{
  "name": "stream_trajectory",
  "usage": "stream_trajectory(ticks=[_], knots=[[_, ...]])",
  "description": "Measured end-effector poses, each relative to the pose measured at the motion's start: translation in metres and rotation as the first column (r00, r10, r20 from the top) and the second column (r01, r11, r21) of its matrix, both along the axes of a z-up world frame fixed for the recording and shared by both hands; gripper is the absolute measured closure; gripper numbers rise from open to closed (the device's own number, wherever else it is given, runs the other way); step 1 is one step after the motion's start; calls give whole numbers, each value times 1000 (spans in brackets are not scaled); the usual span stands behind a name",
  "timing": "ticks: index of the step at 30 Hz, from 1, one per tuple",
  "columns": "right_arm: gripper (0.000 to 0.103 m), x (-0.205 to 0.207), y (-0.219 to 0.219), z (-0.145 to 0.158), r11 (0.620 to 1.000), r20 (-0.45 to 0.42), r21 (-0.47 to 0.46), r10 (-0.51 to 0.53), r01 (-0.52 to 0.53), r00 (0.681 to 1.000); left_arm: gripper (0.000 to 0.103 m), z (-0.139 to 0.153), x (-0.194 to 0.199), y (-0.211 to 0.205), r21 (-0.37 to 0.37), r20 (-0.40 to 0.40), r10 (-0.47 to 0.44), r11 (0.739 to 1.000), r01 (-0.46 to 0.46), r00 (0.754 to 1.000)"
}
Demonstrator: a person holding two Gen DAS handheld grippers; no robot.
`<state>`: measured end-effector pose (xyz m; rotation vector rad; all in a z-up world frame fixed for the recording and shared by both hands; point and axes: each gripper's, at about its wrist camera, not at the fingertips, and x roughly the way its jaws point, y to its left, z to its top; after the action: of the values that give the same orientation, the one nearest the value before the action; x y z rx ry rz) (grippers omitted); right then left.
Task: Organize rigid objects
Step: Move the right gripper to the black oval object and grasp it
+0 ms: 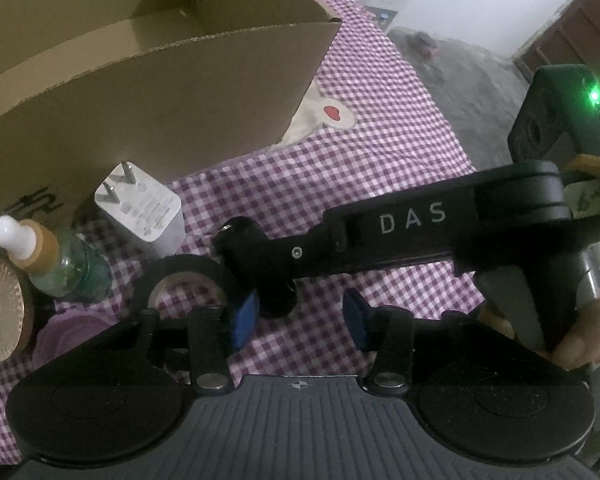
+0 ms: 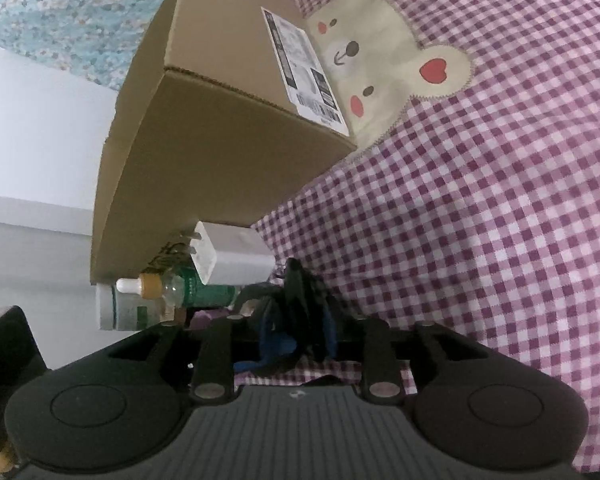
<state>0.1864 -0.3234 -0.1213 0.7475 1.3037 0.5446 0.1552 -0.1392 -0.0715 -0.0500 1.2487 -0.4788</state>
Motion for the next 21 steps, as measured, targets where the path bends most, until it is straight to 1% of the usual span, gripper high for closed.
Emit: stream_trajectory(ticks=[4, 7, 9, 10, 17, 21], knots=[[74, 2, -4, -4, 1000, 0, 21, -10, 10, 1000, 57, -1, 2, -1, 2, 5, -8, 1000, 8, 1000], [75, 0, -3, -4, 1000, 11, 12, -11, 11, 1000, 57, 1, 1, -1, 2, 6, -10, 1000, 10, 1000], [78, 0, 0, -2, 1000, 28, -4, -8, 8, 1000, 57, 2, 0, 0, 7, 7, -11, 1000, 11, 1000], [82, 0, 3, -1, 1000, 38, -17, -4, 5, 999, 57, 2, 0, 0, 12, 9, -13, 1000, 13, 1000], [87, -5, 3, 3, 998, 76, -54, -17, 21, 997, 57, 8, -3, -7, 69, 61, -46, 997, 42, 997], [88, -8, -12, 6, 997, 80, -58, -46, 51, 996, 57, 5, 1, -10, 80, 44, -55, 996, 51, 998]])
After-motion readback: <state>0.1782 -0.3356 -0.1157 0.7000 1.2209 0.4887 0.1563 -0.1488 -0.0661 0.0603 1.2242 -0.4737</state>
